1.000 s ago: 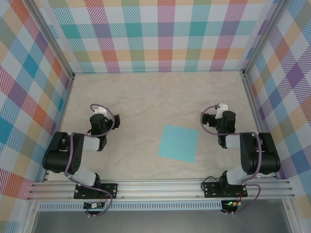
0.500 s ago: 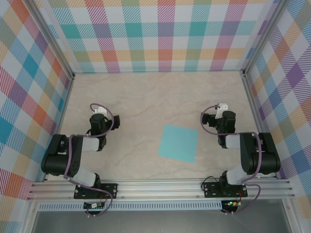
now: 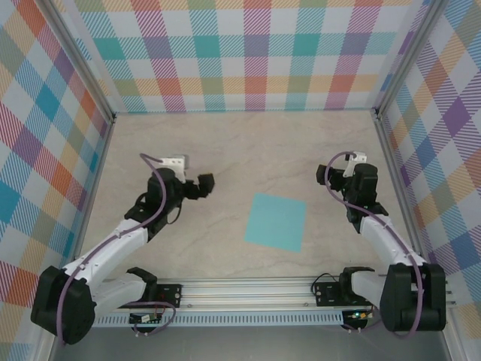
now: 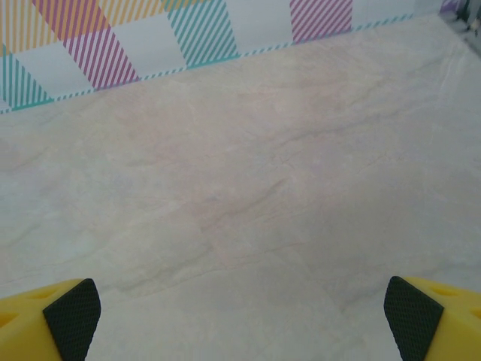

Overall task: Fold a paper plane with a square sheet of paper (fold left side to right side)
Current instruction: Pick up the square sheet of paper from the center of the table.

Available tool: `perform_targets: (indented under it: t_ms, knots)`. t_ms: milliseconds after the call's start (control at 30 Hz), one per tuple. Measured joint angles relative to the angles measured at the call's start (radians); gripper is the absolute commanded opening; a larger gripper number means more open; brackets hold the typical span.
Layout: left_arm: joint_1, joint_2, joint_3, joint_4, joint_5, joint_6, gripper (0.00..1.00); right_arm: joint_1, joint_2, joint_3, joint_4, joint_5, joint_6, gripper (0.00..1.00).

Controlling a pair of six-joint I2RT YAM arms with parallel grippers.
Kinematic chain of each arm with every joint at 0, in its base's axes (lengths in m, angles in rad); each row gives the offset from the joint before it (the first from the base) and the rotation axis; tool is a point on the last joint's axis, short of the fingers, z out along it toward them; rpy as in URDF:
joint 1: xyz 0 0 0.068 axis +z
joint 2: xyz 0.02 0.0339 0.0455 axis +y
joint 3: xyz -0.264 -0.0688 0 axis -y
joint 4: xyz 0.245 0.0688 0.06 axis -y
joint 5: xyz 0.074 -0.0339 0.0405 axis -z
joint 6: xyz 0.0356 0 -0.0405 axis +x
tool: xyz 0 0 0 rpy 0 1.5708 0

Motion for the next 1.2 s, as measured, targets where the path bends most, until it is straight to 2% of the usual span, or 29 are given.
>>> perform_targets:
  t_ms: [133,233,400,567,667,1200]
  knots:
    - [-0.205,0.079,0.056,-0.142,0.082,-0.03,1.0,0.054,0.002,0.097,-0.243,0.001,0.085,1.0]
    - [-0.356,0.166,0.098,-0.181,0.113,-0.042,1.0,0.123,0.066,0.155,-0.383,0.006,0.132,1.0]
    - [-0.514,0.37,0.197,-0.19,0.138,-0.049,1.0,0.262,0.192,0.172,-0.486,0.029,0.185,1.0]
    - [-0.551,0.546,0.28,-0.187,0.151,-0.061,1.0,0.313,0.287,0.175,-0.513,0.052,0.219,1.0]
    - [-0.552,0.599,0.299,-0.185,0.153,-0.074,1.0,0.342,0.332,0.182,-0.53,0.067,0.223,1.0]
    - [-0.563,0.656,0.301,-0.205,0.153,-0.113,1.0,0.446,0.478,0.272,-0.587,0.098,0.244,1.0]
